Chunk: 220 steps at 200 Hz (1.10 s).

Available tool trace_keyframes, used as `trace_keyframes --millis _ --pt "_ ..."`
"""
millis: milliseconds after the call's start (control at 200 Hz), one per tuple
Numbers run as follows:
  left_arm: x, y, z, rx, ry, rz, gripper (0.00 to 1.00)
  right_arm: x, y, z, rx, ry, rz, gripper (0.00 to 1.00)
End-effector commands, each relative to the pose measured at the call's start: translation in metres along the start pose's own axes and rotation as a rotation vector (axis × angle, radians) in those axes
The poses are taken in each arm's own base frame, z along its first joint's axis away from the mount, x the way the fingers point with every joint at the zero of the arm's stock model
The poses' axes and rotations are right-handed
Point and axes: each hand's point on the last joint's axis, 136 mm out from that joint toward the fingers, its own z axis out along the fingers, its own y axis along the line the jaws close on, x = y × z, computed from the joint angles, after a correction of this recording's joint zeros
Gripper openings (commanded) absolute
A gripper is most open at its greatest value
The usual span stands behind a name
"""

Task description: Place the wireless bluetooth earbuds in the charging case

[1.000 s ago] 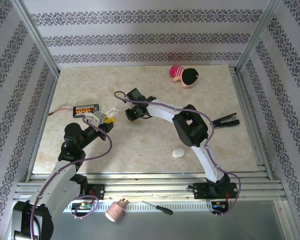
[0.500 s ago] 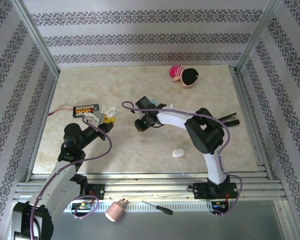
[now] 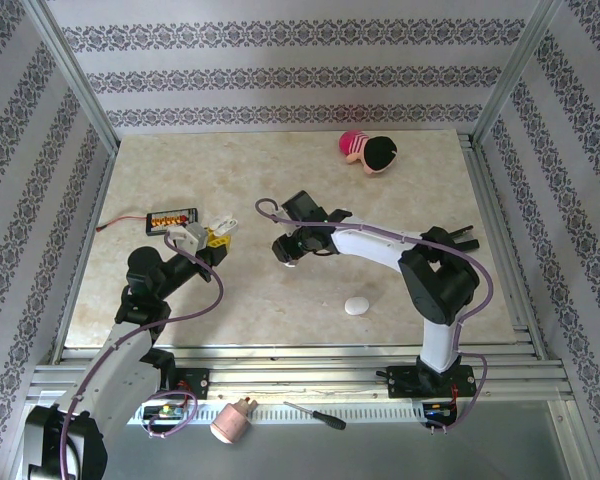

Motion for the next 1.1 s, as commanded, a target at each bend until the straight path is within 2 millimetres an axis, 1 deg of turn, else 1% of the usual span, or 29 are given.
trace_keyframes --millis 0,35,155,305,505,665,789,929,1094 --pt "-0.017 0.0 -0.004 0.003 -0.061 0.031 0.0 0.01 -0.004 0.004 -0.013 0.074 0.044 0.49" --pt "-0.017 0.0 -0.004 0.002 -0.058 0.031 0.0 0.011 -0.005 0.006 -0.012 0.103 0.043 0.49" --pt "-0.016 -0.001 -0.006 0.001 -0.056 0.038 0.0 0.024 -0.007 0.012 0.017 0.252 0.009 0.51" --pt "-0.019 -0.002 -0.007 0.004 -0.066 0.04 0.0 0.029 -0.005 0.021 0.032 0.342 -0.048 0.51" --pt "-0.02 -0.003 -0.006 0.014 -0.07 0.038 0.0 0.025 0.012 0.04 -0.057 0.391 -0.063 0.48" --pt "-0.02 -0.004 -0.006 0.02 -0.07 0.036 0.0 0.029 0.012 0.051 -0.091 0.396 -0.066 0.46" --pt "-0.02 -0.005 -0.007 0.021 -0.07 0.033 0.0 0.037 0.01 0.048 -0.1 0.412 -0.05 0.43" --pt "-0.019 -0.004 -0.006 0.018 -0.066 0.031 0.0 0.04 0.006 0.037 -0.091 0.399 -0.045 0.41" --pt "-0.018 -0.003 -0.005 0.015 -0.061 0.023 0.0 0.047 0.0 0.03 -0.092 0.399 -0.025 0.4"
